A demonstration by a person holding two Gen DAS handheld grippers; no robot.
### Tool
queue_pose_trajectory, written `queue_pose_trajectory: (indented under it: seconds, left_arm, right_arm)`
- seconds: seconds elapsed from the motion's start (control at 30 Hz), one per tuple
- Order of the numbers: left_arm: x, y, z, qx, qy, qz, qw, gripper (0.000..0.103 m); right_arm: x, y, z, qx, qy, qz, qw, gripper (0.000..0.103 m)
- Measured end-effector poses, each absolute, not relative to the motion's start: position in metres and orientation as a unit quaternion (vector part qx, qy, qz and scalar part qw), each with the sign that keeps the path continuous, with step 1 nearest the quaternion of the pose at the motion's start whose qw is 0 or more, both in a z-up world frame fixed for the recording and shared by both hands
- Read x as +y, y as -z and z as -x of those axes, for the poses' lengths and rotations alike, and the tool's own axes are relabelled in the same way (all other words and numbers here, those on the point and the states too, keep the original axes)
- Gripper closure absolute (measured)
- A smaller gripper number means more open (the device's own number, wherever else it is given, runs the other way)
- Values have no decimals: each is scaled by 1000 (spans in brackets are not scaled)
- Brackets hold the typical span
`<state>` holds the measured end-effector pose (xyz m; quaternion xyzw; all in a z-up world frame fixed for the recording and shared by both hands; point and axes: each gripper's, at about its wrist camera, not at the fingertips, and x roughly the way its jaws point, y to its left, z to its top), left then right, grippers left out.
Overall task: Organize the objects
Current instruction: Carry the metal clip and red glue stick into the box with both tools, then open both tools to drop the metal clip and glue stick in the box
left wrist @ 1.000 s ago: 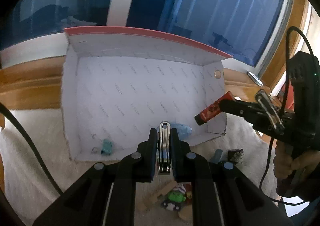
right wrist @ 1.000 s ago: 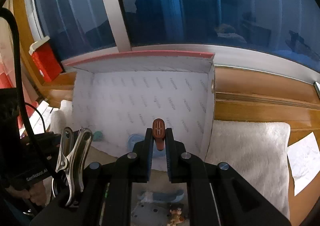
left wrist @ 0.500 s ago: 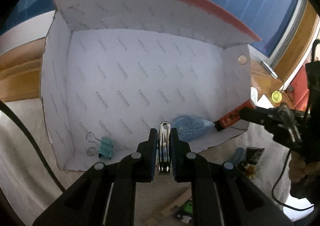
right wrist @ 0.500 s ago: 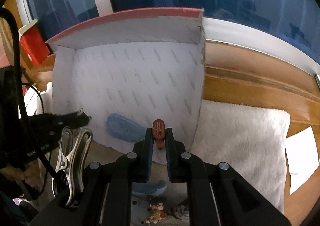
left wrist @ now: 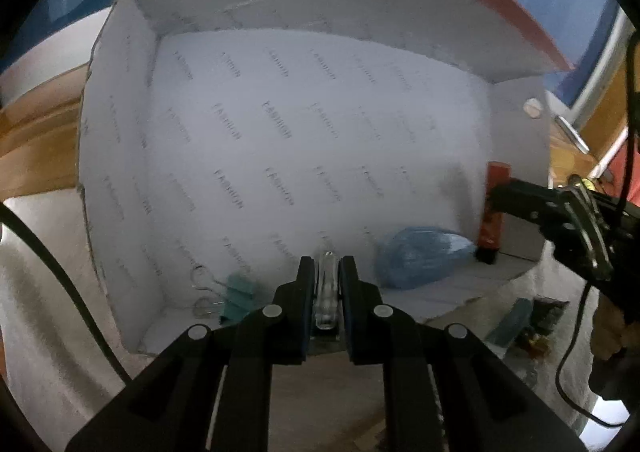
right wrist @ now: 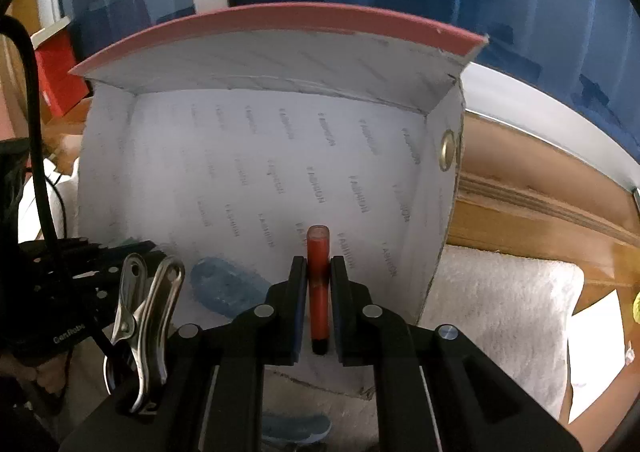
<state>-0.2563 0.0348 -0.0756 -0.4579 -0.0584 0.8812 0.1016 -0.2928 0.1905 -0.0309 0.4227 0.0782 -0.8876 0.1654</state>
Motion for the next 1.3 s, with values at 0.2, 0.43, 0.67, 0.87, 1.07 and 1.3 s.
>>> queue_pose_trajectory:
  seconds: [0.2, 0.43, 0.67, 0.87, 1.07, 1.3]
  left_arm:
    - [37, 75, 256, -51, -882, 459, 96, 57]
    - [36, 72, 253, -55, -885, 455, 84, 37]
    - [33, 64, 245, -61, -888, 450, 68, 29]
    - [34, 55, 237, -53, -894, 442, 56, 25]
    - [35, 46, 229, -51, -898, 434, 49, 25]
    - [35, 42, 219, -53, -904, 423, 45, 25]
  right_arm:
    - [191, 29, 293, 93, 891, -417, 154, 91]
    - [195, 25, 292, 70, 890, -421, 161, 70]
    - [199, 15, 279, 61, 895, -409, 166, 44]
    - [209, 11, 271, 54, 902, -398, 160, 31]
    - [207, 4, 256, 52, 907, -387, 158, 21]
    - [203, 6, 257, 31, 909, -387, 150, 20]
